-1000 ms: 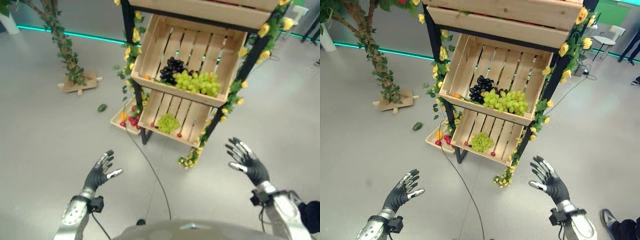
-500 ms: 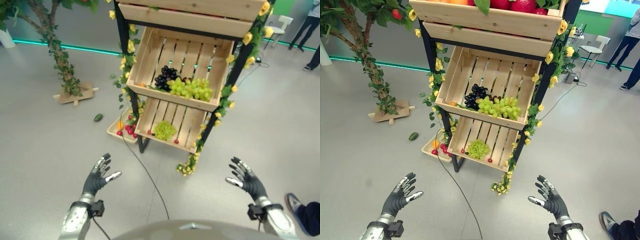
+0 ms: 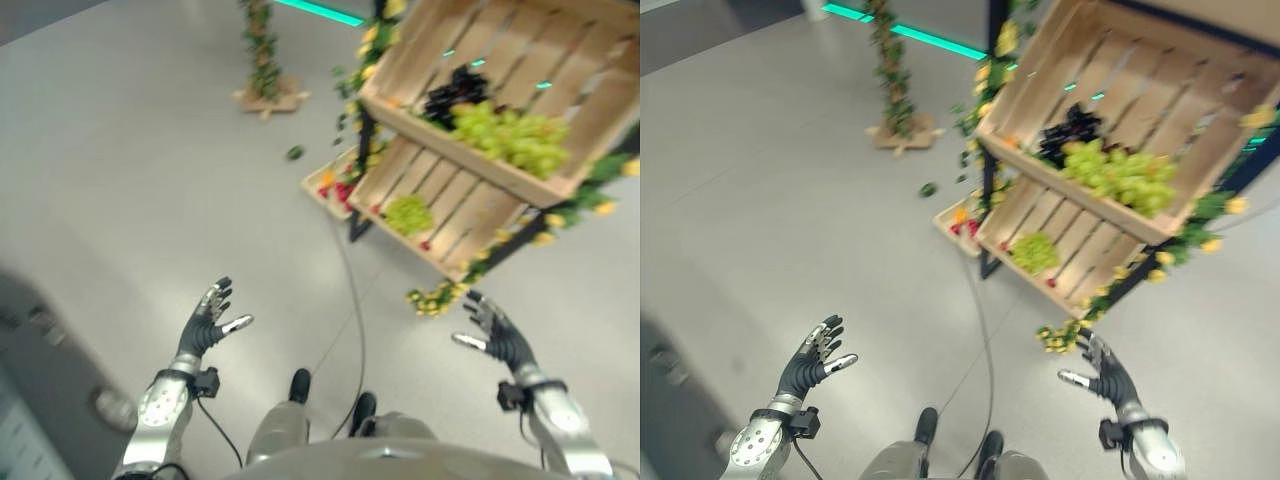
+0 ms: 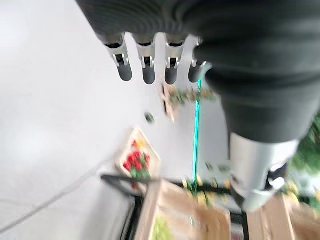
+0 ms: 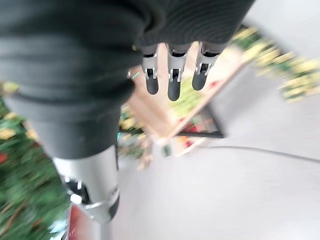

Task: Pick up the fruits from the basket on one side to the basket on the other side

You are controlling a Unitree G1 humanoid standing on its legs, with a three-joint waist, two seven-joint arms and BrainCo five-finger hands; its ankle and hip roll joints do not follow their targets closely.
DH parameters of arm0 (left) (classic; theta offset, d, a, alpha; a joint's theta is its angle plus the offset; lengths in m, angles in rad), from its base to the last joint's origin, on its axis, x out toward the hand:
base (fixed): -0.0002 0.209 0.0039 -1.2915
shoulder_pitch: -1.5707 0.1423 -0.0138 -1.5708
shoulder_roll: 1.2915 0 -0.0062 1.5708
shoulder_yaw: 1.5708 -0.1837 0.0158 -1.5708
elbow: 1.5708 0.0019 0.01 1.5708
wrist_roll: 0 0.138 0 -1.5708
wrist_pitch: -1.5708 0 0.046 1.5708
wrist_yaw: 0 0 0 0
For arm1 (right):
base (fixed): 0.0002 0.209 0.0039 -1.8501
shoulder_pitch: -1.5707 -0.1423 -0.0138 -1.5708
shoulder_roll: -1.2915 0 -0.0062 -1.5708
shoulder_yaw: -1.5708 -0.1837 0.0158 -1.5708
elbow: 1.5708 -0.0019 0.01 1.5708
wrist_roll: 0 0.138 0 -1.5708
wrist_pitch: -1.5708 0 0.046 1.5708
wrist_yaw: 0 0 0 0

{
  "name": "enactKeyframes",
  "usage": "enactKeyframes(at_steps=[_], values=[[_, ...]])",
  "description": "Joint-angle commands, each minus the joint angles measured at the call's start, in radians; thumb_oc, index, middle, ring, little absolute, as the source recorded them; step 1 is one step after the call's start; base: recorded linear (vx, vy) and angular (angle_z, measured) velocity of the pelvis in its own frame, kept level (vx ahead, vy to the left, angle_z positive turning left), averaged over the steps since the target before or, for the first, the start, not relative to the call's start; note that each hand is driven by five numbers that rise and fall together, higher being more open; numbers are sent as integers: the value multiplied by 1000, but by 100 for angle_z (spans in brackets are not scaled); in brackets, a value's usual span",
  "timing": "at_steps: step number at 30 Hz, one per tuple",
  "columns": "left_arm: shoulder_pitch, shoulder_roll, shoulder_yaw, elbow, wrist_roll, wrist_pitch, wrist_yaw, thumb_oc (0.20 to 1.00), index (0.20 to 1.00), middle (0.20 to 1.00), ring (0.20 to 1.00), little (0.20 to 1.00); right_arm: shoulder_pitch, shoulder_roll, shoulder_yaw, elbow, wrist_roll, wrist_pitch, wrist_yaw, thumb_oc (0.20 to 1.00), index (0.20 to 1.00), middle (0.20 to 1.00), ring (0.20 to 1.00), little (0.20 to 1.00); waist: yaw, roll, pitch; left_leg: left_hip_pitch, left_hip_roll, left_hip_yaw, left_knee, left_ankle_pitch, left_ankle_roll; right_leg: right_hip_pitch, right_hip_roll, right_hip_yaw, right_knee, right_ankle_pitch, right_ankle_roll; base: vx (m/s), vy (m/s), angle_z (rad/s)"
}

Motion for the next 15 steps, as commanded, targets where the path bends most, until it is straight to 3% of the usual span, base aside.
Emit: enactKeyframes(at_steps=[1, 2, 5, 8, 15], values=[[-25, 15, 32, -35, -2, -76, 46, 1000, 1000, 1000, 1000, 1000, 18, -8, -53, -59, -10, -77, -47, 1000, 1000, 1000, 1000, 1000, -30, 8, -42, 69, 70, 81, 10, -95, 0, 14, 17, -38, 43, -61, 120, -85, 40, 190], [-25, 15, 32, -35, -2, -76, 46, 1000, 1000, 1000, 1000, 1000, 18, -8, -53, -59, -10, -77, -47, 1000, 1000, 1000, 1000, 1000, -32, 9, -41, 70, 70, 80, 10, -95, 0, 15, 17, -40, 43, -61, 120, -69, 120, 146], [-34, 10, 13, -30, 21, -95, 85, 1000, 1000, 1000, 1000, 1000, 26, -7, -57, -52, -22, -87, -76, 1000, 1000, 1000, 1000, 1000, -54, 47, -34, 90, 65, 180, -84, -63, -2, 7, -40, -143, 75, -12, 142, -51, 204, 151], [-15, 19, 22, -41, 38, -101, 109, 1000, 1000, 1000, 1000, 1000, -2, -4, -20, -51, -25, -73, -78, 1000, 1000, 1000, 1000, 1000, -27, 42, -26, 77, 45, 134, -68, -77, 20, 14, -70, -155, 109, 2, 148, 47, 196, 117], [-8, 15, 74, -39, 24, -96, 151, 1000, 1000, 1000, 1000, 1000, -50, 28, 47, -39, -24, -52, -78, 1000, 1000, 1000, 1000, 1000, 63, 23, -35, 69, -30, 42, -61, -110, 72, 51, -161, -186, 169, 34, 182, 72, 240, 28]])
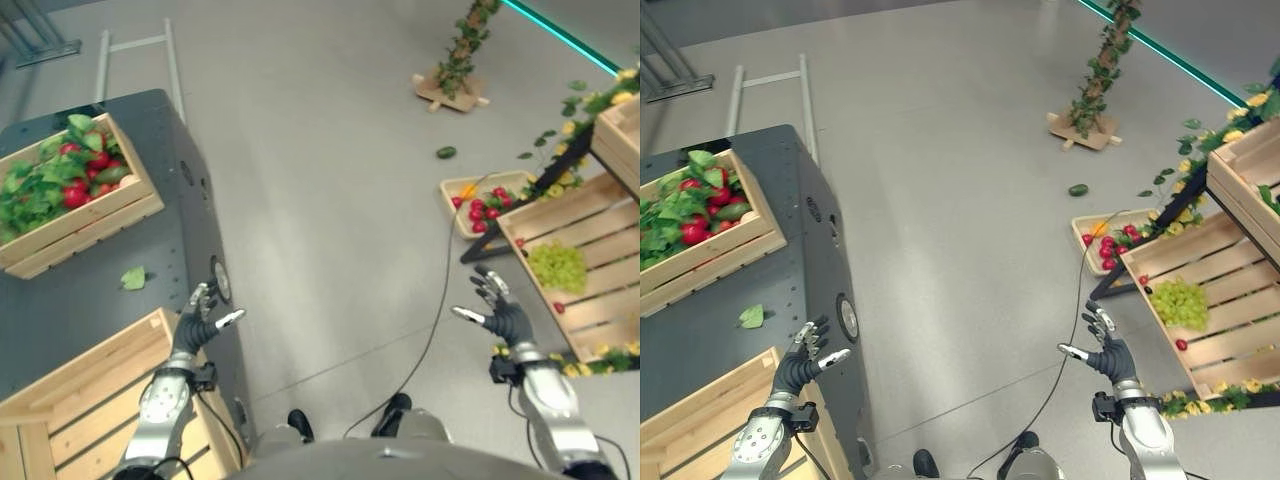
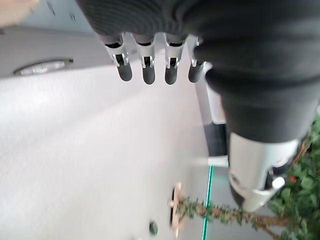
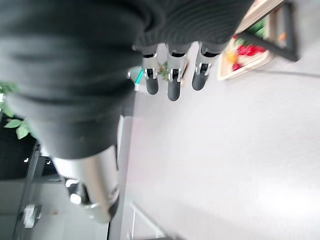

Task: Pick up the fruits from the basket on one side to the basket on the other side

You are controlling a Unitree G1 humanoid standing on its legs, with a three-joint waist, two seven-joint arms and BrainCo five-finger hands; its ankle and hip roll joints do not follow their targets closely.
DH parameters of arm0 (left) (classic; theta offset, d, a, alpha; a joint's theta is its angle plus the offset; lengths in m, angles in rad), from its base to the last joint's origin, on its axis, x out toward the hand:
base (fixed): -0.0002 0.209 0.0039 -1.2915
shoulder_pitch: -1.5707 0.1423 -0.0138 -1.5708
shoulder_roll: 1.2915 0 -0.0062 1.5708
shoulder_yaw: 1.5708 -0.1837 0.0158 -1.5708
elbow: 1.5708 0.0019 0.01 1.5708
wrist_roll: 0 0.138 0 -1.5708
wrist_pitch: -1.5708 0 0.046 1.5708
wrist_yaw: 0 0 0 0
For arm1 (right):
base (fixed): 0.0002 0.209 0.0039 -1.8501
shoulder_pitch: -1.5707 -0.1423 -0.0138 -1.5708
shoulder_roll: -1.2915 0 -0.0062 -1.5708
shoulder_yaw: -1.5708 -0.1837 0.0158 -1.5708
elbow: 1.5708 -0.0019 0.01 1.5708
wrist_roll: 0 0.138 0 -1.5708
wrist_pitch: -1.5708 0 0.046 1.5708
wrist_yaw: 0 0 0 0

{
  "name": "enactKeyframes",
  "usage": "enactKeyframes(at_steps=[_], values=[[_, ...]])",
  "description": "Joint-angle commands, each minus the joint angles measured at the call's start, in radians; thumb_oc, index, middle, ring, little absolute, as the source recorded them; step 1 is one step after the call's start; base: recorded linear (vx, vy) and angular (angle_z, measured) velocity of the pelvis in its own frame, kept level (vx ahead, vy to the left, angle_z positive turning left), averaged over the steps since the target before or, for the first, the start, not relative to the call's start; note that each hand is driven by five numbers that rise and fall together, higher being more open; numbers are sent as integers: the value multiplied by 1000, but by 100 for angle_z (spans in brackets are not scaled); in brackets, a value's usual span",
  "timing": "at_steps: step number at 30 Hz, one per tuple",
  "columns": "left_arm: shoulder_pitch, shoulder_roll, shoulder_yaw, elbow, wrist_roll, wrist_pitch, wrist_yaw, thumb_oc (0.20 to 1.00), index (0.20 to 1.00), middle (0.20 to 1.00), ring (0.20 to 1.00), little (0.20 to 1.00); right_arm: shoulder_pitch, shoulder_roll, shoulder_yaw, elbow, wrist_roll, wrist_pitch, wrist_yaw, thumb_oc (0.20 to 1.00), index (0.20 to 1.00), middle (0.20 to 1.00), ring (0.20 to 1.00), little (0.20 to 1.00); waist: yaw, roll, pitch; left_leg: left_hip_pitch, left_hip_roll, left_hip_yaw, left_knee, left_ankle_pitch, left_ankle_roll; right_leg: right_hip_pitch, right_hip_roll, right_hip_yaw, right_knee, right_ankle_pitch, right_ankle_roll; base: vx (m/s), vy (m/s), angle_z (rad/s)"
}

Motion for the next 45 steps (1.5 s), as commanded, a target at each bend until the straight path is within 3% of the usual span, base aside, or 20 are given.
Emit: enactKeyframes(at_steps=[1, 4, 6, 8, 9, 11, 13, 14, 15, 17, 18, 23, 29, 32, 33, 35, 36, 37, 41, 45], values=[[-6, 6, 67, -51, 21, -60, 31, 1000, 1000, 1000, 1000, 1000, -33, 9, 16, -30, -1, -34, -15, 1000, 1000, 1000, 1000, 1000, 28, 1, -17, -27, -15, -102, 69, -64, 23, 44, -27, -17, 63, 14, 70, 152, 359, 59], [-9, 4, 68, -49, 47, -57, 52, 1000, 1000, 1000, 1000, 1000, -35, 24, 32, -24, -20, -30, -22, 1000, 1000, 1000, 1000, 1000, 27, 15, -11, 15, -68, -186, 43, -77, 59, 33, -92, 87, 224, 53, 102, 139, 350, 83], [-25, 6, 51, -38, 55, -56, 62, 1000, 1000, 1000, 1000, 1000, -37, 28, 39, -30, -28, -30, -26, 1000, 1000, 1000, 1000, 1000, 0, 25, -4, 17, -98, -260, 20, -40, 82, -45, -26, 307, 314, 55, 87, -20, 227, 136], [-43, 4, 30, -21, 75, -59, 69, 1000, 1000, 1000, 1000, 1000, -28, 22, 35, -24, -18, -29, -13, 1000, 1000, 1000, 1000, 1000, -45, 30, -16, 37, -121, -362, -5, -16, 74, -125, 138, 518, 296, -7, 65, 92, 115, 140], [-49, 1, 26, -20, 75, -59, 65, 1000, 1000, 1000, 1000, 1000, -15, 15, 33, -33, -16, -32, -3, 1000, 1000, 1000, 1000, 1000, -55, 30, -12, 41, -133, -407, 2, -14, 68, -150, 163, 548, 275, -14, 58, 185, 17, 127], [-53, 0, 29, -22, 74, -59, 56, 1000, 1000, 1000, 1000, 1000, -6, 10, 26, -30, -10, -37, 11, 1000, 1000, 1000, 1000, 1000, -51, 18, -1, 35, -140, -474, 21, -28, 52, -146, 129, 553, 172, -13, 58, 148, -118, 124], [-50, -2, 26, -19, 69, -57, 51, 1000, 1000, 1000, 1000, 1000, -5, 7, 23, -27, -13, -37, 13, 1000, 1000, 1000, 1000, 1000, -63, 17, -1, 28, -143, -506, 26, -27, 52, -168, 140, 592, 127, 3, 65, 125, -74, 148], [-48, -1, 22, -15, 63, -53, 42, 1000, 1000, 1000, 1000, 1000, -3, 2, 16, -19, -14, -36, 16, 1000, 1000, 1000, 1000, 1000, -80, 12, -3, 35, -154, -542, 17, -25, 53, -193, 189, 677, 79, 13, 75, 306, -107, 167], [-53, -2, 10, -7, 58, -53, 24, 1000, 1000, 1000, 1000, 1000, 12, -7, -4, -15, -17, -33, 18, 1000, 1000, 1000, 1000, 1000, -109, 0, 1, 57, -179, -645, 5, -25, 47, -201, 261, 870, -3, 45, 102, 374, -158, 161], [-54, -4, 8, -10, 61, -54, 21, 1000, 1000, 1000, 1000, 1000, 12, -9, -14, -14, -14, -32, 18, 1000, 1000, 1000, 1000, 1000, -106, -5, 2, 61, -183, -678, -3, -18, 48, -204, 262, 883, -37, 63, 107, 211, -165, 144], [-56, -11, -3, -16, 59, -52, 17, 1000, 1000, 1000, 1000, 1000, 12, -8, -31, -14, -5, -35, 17, 1000, 1000, 1000, 1000, 1000, -103, -15, 5, 65, -189, -751, -1, -19, 42, -191, 284, 904, -41, 66, 102, 118, -200, 205], [-40, -29, -12, -8, 36, -49, 3, 1000, 1000, 1000, 1000, 1000, -9, -17, -42, 27, -1, -39, 4, 1000, 1000, 1000, 1000, 1000, -62, -36, -18, 33, -170, -807, 13, -11, -4, -111, 269, 826, -87, 29, 76, 108, -274, 163], [-31, -31, -23, -36, -5, -35, -23, 1000, 1000, 1000, 1000, 1000, -19, -29, -69, 14, 51, -56, 3, 1000, 1000, 1000, 1000, 1000, -52, -21, -10, -20, -77, -761, 44, 11, -49, -49, 285, 704, -68, -43, 37, 14, -256, 76], [-46, -28, -34, -33, 3, -39, -23, 1000, 1000, 1000, 1000, 1000, -12, -36, -74, 18, 49, -59, 3, 1000, 1000, 1000, 1000, 1000, -55, -17, -11, -68, -64, -734, 17, 63, -64, -30, 287, 655, -93, -55, 27, -69, -177, 104], [-57, -26, -40, -31, 11, -36, -19, 1000, 1000, 1000, 1000, 1000, -10, -38, -79, 21, 46, -60, -4, 1000, 1000, 1000, 1000, 1000, -67, -15, -6, -97, -59, -684, 7, 85, -66, -25, 279, 631, -102, -56, 26, -123, -74, 107], [-79, -25, -48, -22, 18, -32, -11, 1000, 1000, 1000, 1000, 1000, -14, -39, -86, 29, 44, -62, -14, 1000, 1000, 1000, 1000, 1000, -102, -8, -3, -139, -17, -461, 7, 107, -65, -23, 254, 580, -122, -45, 35, -145, -25, 85], [-80, -25, -48, -22, 18, -32, -11, 1000, 1000, 1000, 1000, 1000, -15, -39, -86, 29, 44, -62, -14, 1000, 1000, 1000, 1000, 1000, -102, -8, -5, -143, -18, -461, 6, 110, -65, -27, 254, 580, -124, -41, 36, -133, -17, 141], [-97, -24, -51, -12, 28, -34, -7, 1000, 1000, 1000, 1000, 1000, -30, -39, -78, 36, 26, -58, -30, 1000, 1000, 1000, 1000, 1000, -106, -6, -8, -134, 11, -380, 17, 103, -76, -20, 237, 544, -149, -29, 35, -79, -32, 119], [-109, -35, -51, -4, 24, -38, -6, 1000, 1000, 1000, 1000, 1000, -47, -37, -63, 58, 25, -59, -27, 1000, 1000, 1000, 1000, 1000, -112, -17, -20, -63, 57, -282, 40, 60, -71, 12, 224, 489, -164, -28, 26, -34, -30, 56], [-122, -42, -60, 1, 11, -37, -9, 1000, 1000, 1000, 1000, 1000, -49, -38, -45, 62, 32, -54, -15, 1000, 1000, 1000, 1000, 1000, -120, -7, -37, -24, 93, -232, -9, 77, -92, 19, 215, 433, -158, -34, 27, -5, 41, 68]])
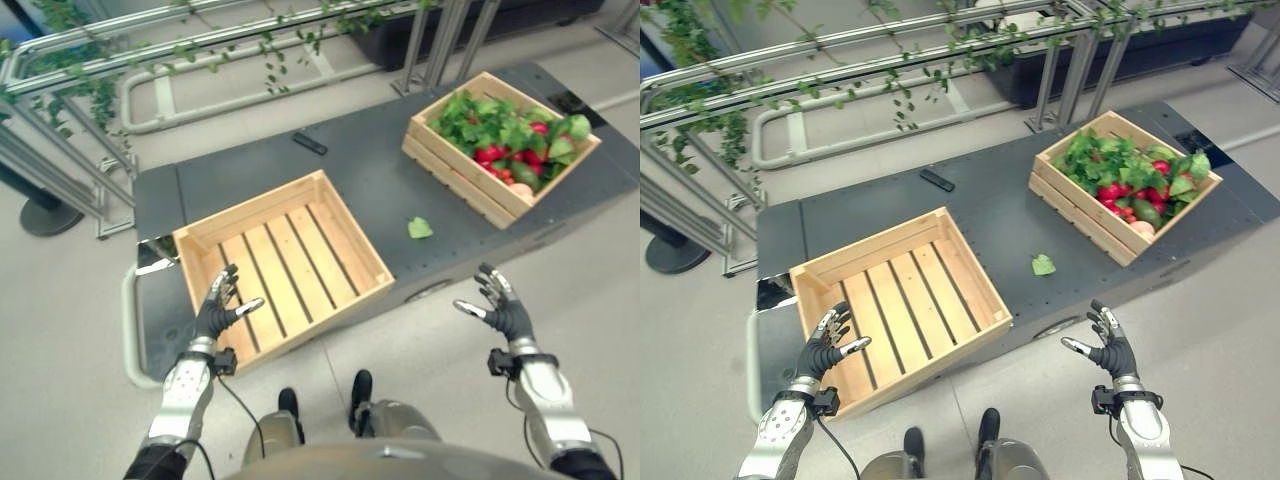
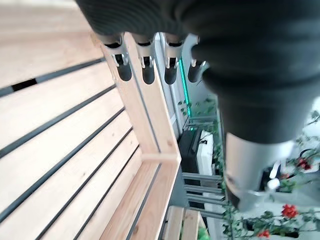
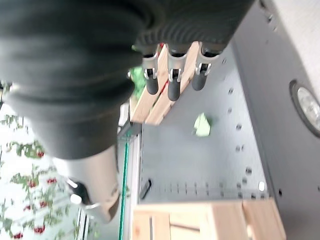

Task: Pick up the fruits from the basket on one side to the basket on the other side

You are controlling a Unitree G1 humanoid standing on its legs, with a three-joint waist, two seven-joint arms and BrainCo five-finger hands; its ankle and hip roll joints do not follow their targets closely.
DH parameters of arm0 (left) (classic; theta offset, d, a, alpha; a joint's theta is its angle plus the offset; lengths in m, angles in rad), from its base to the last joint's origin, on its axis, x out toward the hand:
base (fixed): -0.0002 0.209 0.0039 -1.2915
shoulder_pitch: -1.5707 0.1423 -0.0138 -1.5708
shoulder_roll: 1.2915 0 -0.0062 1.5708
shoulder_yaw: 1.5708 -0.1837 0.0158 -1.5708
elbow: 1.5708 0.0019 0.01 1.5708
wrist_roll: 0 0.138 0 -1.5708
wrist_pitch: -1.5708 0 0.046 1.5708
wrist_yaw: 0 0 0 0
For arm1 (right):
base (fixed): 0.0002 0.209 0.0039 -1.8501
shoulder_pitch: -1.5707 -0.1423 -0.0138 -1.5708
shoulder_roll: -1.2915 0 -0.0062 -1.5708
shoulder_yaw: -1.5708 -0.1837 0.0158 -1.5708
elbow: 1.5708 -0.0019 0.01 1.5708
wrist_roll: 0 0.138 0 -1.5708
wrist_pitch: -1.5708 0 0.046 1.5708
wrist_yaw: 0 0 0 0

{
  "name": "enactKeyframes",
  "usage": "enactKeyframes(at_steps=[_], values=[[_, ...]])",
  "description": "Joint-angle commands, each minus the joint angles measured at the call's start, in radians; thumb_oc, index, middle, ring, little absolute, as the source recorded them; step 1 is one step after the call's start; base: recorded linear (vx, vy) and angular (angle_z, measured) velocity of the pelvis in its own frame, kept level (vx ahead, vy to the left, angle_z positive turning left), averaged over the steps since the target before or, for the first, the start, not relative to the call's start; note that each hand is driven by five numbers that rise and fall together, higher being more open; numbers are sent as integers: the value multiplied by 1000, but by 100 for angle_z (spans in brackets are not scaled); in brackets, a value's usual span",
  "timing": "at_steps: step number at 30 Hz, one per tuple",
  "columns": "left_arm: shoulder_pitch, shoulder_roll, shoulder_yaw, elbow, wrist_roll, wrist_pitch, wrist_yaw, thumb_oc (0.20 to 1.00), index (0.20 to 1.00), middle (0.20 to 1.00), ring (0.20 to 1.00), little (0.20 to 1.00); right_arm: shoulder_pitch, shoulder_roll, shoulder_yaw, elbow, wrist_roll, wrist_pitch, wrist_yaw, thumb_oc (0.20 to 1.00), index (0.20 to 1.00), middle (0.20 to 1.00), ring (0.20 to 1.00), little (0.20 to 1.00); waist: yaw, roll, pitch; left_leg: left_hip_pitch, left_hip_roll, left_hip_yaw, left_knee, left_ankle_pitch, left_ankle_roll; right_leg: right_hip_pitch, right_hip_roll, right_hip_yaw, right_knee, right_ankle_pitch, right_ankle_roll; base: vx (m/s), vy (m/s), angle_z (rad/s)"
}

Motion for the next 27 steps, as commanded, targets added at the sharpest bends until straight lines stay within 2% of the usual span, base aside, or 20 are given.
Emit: enactKeyframes(at_steps=[1, 5, 6, 8, 9, 13, 16, 27], values=[[-23, 21, 24, -32, -3, -48, 3, 1000, 1000, 1000, 1000, 1000, -9, -25, 1, -24, 17, -53, 5, 1000, 1000, 1000, 1000, 1000, -11, -30, -45, 24, 29, 42, -8, 21, -56, 85, -18, 42, -14, -41, 110, -22, 117, 87], [-43, 28, 8, -4, -2, -42, -2, 1000, 1000, 1000, 1000, 1000, -5, -14, 20, 19, 17, -44, 5, 1000, 1000, 1000, 1000, 1000, -9, -24, -44, 19, 48, 54, -50, 54, -64, 86, -34, 9, 7, -43, 115, 11, 128, 63], [-39, 23, 7, 30, -4, -37, -3, 1000, 1000, 1000, 1000, 1000, -11, 3, 34, 76, 5, -29, -2, 1000, 1000, 1000, 1000, 1000, 1, -31, -42, 21, 32, 35, -41, 38, -53, 91, -49, 11, 17, -35, 121, 72, 153, 31], [-39, 23, 7, 52, 0, -36, 1, 1000, 1000, 1000, 1000, 1000, -19, 10, 40, 94, 1, -26, -5, 1000, 1000, 1000, 1000, 1000, 4, -36, -41, 21, 27, 36, -36, 34, -49, 93, -54, 18, 13, -26, 126, 54, 164, 11], [-35, 17, 4, 116, 3, -29, 1, 1000, 1000, 1000, 1000, 1000, -29, 33, 43, 154, -4, -18, -21, 1000, 1000, 1000, 1000, 1000, 19, -44, -46, 18, 7, 40, -38, 25, -36, 102, -70, 23, -4, -4, 142, 34, 170, -7], [-38, 12, 1, 223, 28, -16, 5, 1000, 1000, 1000, 1000, 1000, -66, 50, 62, 231, -26, -6, -41, 1000, 1000, 1000, 1000, 1000, 37, -45, -59, 21, -33, 37, -66, 19, -15, 104, -87, 49, -40, 22, 161, 22, 193, -8], [-28, 15, 14, 234, 29, -17, 4, 1000, 1000, 1000, 1000, 1000, -83, 67, 66, 246, -42, -2, -51, 1000, 1000, 1000, 1000, 1000, 48, -50, -69, 21, -60, 37, -73, 10, 3, 106, -106, 53, -47, 36, 174, 45, 156, -3], [-18, 13, -4, 218, 30, -16, -12, 1000, 1000, 1000, 1000, 1000, -95, 97, 69, 247, -55, 3, -64, 1000, 1000, 1000, 1000, 1000, 56, -56, -78, 39, -88, 33, -97, 8, 21, 116, -132, 39, -30, 46, 192, 23, 64, 1]])
